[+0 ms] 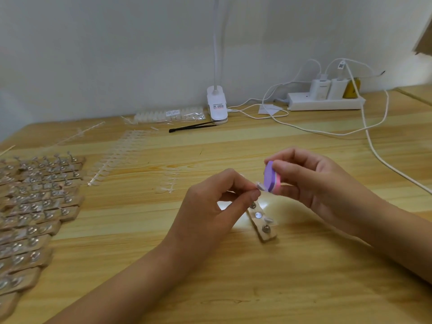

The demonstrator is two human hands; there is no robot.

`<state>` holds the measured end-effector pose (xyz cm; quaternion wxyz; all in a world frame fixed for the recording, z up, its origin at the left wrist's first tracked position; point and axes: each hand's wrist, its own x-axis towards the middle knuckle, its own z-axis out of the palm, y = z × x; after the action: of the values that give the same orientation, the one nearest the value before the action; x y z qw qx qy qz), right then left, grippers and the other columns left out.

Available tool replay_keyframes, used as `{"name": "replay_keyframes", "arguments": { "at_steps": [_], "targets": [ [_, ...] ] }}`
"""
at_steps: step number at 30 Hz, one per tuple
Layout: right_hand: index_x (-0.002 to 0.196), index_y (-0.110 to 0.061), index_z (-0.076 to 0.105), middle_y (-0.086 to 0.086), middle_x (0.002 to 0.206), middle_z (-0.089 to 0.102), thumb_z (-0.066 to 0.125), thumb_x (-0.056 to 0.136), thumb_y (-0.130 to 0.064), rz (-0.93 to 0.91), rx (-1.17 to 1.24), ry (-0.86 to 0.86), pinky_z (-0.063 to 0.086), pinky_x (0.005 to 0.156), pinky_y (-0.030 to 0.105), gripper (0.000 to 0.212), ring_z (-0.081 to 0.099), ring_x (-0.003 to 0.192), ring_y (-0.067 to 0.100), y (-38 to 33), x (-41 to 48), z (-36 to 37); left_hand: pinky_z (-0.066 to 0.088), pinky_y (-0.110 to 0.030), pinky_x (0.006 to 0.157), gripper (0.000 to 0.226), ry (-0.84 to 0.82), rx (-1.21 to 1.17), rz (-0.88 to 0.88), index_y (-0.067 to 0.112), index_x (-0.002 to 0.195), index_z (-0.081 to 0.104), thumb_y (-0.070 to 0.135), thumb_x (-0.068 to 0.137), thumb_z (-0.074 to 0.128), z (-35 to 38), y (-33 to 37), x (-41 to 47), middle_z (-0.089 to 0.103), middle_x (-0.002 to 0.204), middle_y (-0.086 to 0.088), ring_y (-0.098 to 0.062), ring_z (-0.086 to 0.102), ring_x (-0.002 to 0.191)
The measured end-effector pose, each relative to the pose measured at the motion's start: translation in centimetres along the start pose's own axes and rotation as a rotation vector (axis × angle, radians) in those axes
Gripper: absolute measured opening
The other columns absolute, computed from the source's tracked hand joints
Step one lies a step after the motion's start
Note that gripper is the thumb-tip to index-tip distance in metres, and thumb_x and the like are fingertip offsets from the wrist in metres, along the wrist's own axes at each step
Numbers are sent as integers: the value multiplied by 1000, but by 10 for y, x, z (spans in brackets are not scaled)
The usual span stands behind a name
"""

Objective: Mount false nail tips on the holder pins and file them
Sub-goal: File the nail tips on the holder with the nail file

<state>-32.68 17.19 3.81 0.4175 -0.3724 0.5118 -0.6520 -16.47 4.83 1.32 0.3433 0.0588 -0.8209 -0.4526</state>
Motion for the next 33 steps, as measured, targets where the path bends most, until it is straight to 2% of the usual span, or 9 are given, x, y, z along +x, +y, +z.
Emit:
{"name": "replay_keyframes", "arguments": {
  "at_steps": [2, 5, 9, 13, 18, 22, 25, 30, 33],
  "targets": [
    [90, -14, 73, 3, 80, 69, 76, 77, -21, 16, 4, -21, 56, 66, 19, 14, 69, 71, 11, -1, 1, -4, 55, -19, 80, 10, -2, 16, 11, 22, 90, 68, 12, 89, 69, 2, 0, 0, 71, 88, 12, -9, 70, 85],
    [90, -18, 75, 4, 88, 71, 73, 77, -25, 88, -66, -179, 56, 69, 20, 15, 70, 77, 12, -1, 0, -4, 54, -19, 79, 11, 1, 12, -3, 25, 90, 68, 14, 90, 69, 2, -1, 1, 70, 87, 13, -9, 69, 85],
    [93, -19, 76, 2, 89, 72, 74, 78, -25, 34, -36, -95, 56, 71, 20, 16, 70, 79, 12, 3, 3, -8, 55, -20, 79, 10, 1, 4, -4, 26, 90, 68, 15, 90, 68, 1, -1, 0, 71, 88, 12, -10, 70, 86],
    [96, -18, 76, 2, 90, 73, 69, 81, -24, 14, -41, -184, 56, 71, 20, 18, 70, 80, 11, 1, 1, -7, 53, -16, 77, 14, 5, -12, -28, 25, 89, 65, 12, 89, 70, 2, -2, 1, 71, 88, 11, -7, 70, 83],
    [96, -18, 77, 0, 89, 72, 70, 79, -24, -22, -36, -100, 56, 73, 21, 19, 69, 81, 10, 3, 3, -10, 54, -18, 78, 8, -44, -39, -23, 19, 90, 64, 14, 89, 70, 3, -1, 0, 72, 89, 8, -9, 71, 85],
    [99, -16, 76, 3, 91, 73, 67, 81, -22, 9, -69, -205, 56, 72, 21, 20, 70, 82, 12, -3, 2, -11, 55, -19, 78, 7, -103, -51, -11, 16, 88, 64, 13, 88, 70, 3, 1, 0, 72, 88, 8, -8, 72, 84],
    [97, -18, 77, 1, 91, 73, 68, 80, -23, 2, -82, -177, 55, 70, 20, 20, 69, 80, 10, -3, 3, -13, 55, -20, 77, 9, -139, -74, -6, 18, 87, 64, 12, 88, 71, 4, 3, -2, 71, 87, 8, -10, 72, 83],
    [96, -18, 77, 2, 92, 74, 66, 81, -22, 32, -86, -250, 55, 71, 20, 19, 71, 82, 11, -5, 1, -11, 57, -27, 77, 8, -80, -162, -94, 22, 86, 66, 16, 87, 70, 0, 0, 1, 73, 85, 3, -13, 71, 81],
    [96, -19, 78, 1, 92, 74, 67, 80, -25, 21, -95, -213, 55, 71, 19, 19, 71, 81, 11, -3, 1, -11, 55, -20, 77, 7, -108, -113, -37, 23, 87, 66, 17, 88, 71, 0, 2, 0, 73, 86, 7, -10, 72, 82]
  ]
}}
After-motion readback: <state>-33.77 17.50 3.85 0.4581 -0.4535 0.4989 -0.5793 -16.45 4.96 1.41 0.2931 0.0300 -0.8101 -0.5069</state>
